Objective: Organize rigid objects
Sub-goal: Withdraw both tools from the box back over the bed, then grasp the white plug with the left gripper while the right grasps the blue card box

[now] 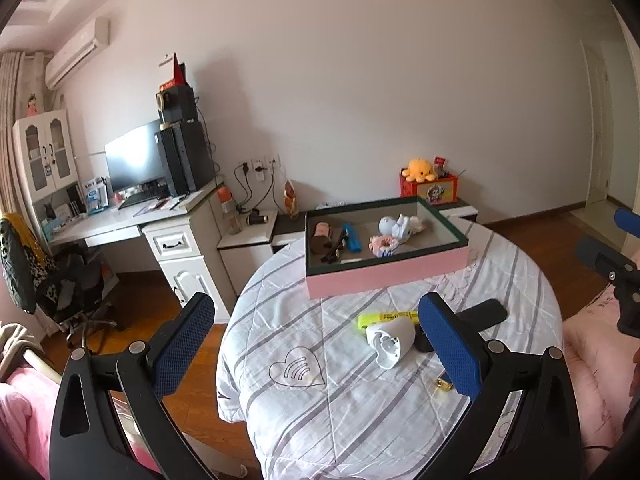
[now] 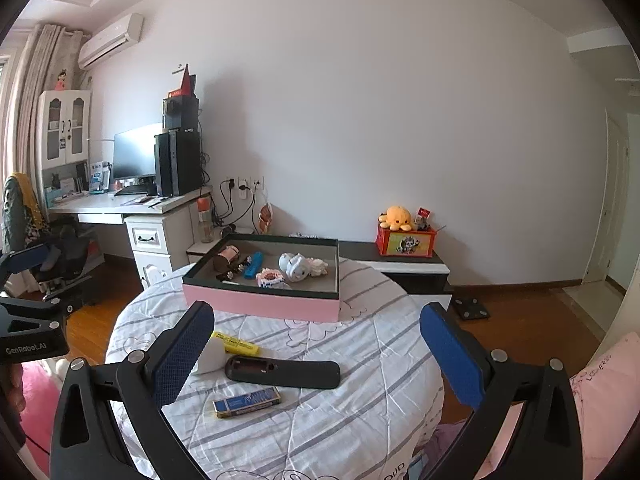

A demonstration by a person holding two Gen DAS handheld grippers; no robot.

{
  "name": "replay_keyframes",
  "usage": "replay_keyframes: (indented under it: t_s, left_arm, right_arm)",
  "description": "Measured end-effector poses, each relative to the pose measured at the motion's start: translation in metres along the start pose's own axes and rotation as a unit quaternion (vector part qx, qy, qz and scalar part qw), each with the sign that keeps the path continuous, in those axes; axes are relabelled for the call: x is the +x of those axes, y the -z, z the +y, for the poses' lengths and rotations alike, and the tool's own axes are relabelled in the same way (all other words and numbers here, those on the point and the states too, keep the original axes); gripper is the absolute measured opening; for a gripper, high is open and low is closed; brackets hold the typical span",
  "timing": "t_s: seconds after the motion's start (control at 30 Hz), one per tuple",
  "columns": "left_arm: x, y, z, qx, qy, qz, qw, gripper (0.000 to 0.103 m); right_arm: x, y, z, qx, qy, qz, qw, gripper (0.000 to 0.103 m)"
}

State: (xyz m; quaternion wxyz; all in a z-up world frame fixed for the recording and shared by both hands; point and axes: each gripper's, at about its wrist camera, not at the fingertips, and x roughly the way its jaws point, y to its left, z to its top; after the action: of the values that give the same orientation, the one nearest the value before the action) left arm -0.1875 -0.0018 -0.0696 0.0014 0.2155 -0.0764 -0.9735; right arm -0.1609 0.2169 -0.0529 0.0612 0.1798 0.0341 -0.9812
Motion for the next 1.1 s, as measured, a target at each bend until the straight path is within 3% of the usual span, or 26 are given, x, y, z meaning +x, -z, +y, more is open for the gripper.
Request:
replay_keyframes:
  t_s: [0.47,0.97,1.1]
  left_arm:
    - [0.069,0.032,-0.029,0.026,0.036,0.092,0.9947,0.103]
    - [0.167,0.062,-0.059,0.011,0.097,0.194,0.9761,0.103]
    - [0.181,0.064,-0.058,-0.006,0.105,0.194,0.9752,0.102]
  right_arm:
    - [0.057,0.046,-0.008,0.017,-0.007,0.086,0.996,0.103]
    - [0.119,0.096,-0.006,0.028,-0.042,0.176,0.983,0.103]
    - [0.127,0.099,-0.007,0.03,-0.048,0.187,0.981,0.103]
